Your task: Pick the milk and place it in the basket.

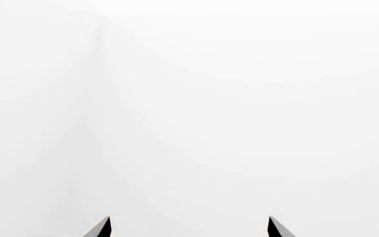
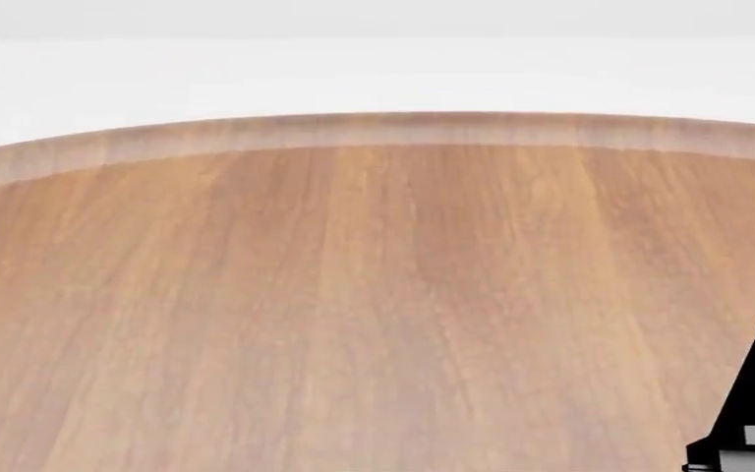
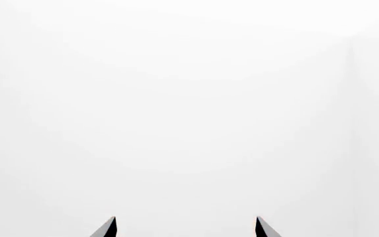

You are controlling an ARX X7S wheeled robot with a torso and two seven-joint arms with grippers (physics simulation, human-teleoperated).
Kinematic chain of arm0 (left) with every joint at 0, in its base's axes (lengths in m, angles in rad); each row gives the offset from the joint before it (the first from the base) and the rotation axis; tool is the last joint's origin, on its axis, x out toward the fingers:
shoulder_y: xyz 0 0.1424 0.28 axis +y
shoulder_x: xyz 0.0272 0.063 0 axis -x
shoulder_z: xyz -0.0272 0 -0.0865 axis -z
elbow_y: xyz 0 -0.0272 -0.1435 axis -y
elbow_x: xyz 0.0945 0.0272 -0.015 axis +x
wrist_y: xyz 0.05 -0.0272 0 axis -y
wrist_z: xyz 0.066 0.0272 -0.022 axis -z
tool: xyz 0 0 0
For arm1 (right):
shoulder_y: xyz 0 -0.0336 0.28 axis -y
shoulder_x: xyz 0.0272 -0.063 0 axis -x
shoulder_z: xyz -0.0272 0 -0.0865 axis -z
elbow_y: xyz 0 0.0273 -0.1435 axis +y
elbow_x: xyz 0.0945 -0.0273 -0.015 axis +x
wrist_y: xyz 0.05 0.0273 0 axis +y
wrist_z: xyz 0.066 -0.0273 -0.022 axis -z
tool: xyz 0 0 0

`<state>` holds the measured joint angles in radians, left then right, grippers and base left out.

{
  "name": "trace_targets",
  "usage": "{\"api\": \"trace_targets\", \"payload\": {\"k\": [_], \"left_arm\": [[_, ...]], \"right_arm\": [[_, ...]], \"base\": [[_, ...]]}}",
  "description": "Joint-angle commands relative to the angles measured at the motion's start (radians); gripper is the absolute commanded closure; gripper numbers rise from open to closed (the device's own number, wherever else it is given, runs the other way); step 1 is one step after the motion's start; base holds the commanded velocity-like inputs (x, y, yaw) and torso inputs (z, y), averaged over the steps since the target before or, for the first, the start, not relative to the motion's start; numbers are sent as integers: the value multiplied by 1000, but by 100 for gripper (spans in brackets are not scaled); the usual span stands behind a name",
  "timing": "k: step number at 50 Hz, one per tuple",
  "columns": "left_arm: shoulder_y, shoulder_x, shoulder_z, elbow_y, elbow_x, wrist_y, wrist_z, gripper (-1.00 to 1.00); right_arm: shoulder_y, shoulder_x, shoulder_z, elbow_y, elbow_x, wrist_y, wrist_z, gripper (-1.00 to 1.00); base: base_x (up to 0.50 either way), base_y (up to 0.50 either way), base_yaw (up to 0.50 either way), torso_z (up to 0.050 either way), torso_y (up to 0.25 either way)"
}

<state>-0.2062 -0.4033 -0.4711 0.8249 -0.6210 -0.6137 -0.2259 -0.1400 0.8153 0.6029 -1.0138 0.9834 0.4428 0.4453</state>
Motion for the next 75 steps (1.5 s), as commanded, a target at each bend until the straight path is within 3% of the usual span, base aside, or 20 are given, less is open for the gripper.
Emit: {"api": "trace_targets", "payload": {"k": [1,8,24,40,46,53,58,75], "left_arm": [[2,-3,2,-2,-1,4,-3,-100],[4,-5,2,-3,-4,6,-4,-100],[6,-10,14,-10,1,11,-7,-100],[9,-14,16,-12,-1,17,-13,-100],[11,-17,12,-10,-6,18,-16,-100],[11,-21,9,-11,-9,18,-18,-100],[11,-24,6,-11,-13,18,-20,-100],[12,-29,9,-12,-17,20,-27,-100]], "right_arm": [[-1,15,-31,4,-22,-3,1,-100],[11,37,-37,43,9,-1,-10,-100],[145,210,-149,221,220,79,-76,-100],[362,372,-343,345,554,146,-137,-100],[422,370,-420,356,537,160,-183,-100],[537,390,-556,349,467,225,-346,-100],[652,368,-652,402,498,300,-345,-100],[675,330,-738,408,393,304,-617,-100]], "base": [[0,0,0,0,0],[0,0,0,0,0],[0,0,0,0,0],[0,0,0,0,0],[0,0,0,0,2],[0,0,0,0,0],[0,0,0,0,0],[0,0,0,0,0]]}}
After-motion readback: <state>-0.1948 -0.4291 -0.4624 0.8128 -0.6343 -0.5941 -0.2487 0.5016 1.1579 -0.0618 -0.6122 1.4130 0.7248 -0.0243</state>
